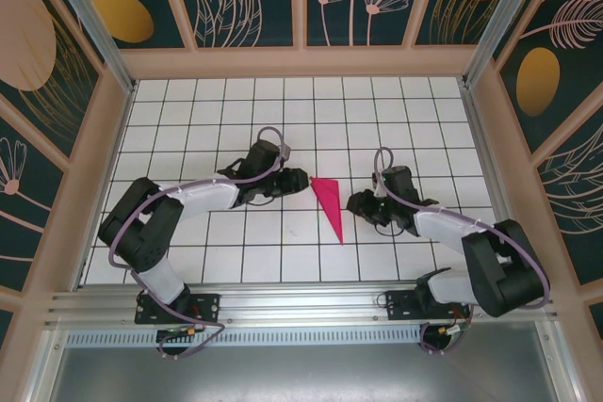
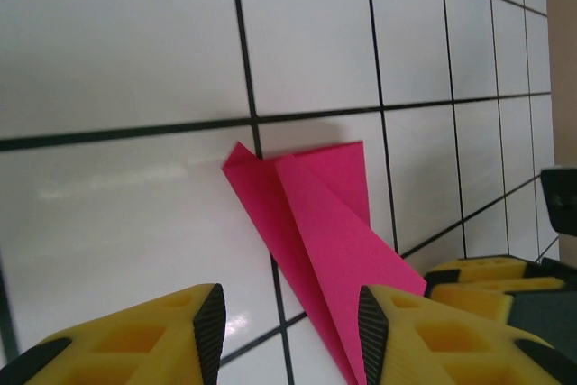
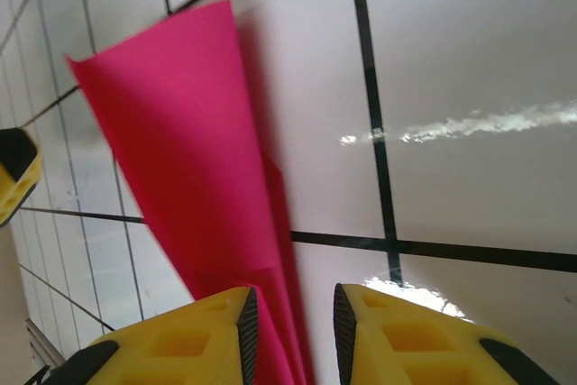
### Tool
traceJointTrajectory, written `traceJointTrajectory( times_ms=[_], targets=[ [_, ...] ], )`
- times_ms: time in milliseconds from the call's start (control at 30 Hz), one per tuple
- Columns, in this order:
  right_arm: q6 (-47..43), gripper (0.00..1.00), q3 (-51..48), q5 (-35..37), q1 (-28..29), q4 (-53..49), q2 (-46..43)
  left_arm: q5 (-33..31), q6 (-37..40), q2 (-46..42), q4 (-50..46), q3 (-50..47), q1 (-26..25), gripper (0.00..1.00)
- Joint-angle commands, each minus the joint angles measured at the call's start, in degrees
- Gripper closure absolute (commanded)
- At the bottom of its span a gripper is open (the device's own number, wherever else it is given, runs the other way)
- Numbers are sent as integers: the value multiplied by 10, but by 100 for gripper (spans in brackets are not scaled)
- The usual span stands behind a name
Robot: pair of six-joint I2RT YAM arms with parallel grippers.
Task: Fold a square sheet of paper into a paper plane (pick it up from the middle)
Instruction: Fold the wing for the fifth time at the center of the table, then turn over the paper plane at the center of the table.
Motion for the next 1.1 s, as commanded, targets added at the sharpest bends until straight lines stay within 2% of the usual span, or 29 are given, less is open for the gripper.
traceJointTrajectory(
  times_ms=[0, 267, 433, 767, 1067],
  targets=[
    [0, 68, 7, -27, 7, 36, 20, -11, -18, -1, 4, 2, -15, 54],
    [-11, 68, 28, -57, 32, 51, 69, -9, -18, 9, 1, 12, -17, 53],
    [-16, 66, 46, -49, 58, 38, 78, -19, -21, 2, 2, 3, -17, 53],
    [-29, 66, 97, 29, 125, -29, 108, -56, -34, -24, 13, -21, -17, 50],
    [-14, 68, 122, 54, 163, -39, 134, -69, -47, -31, 22, -34, -17, 50]
  ],
)
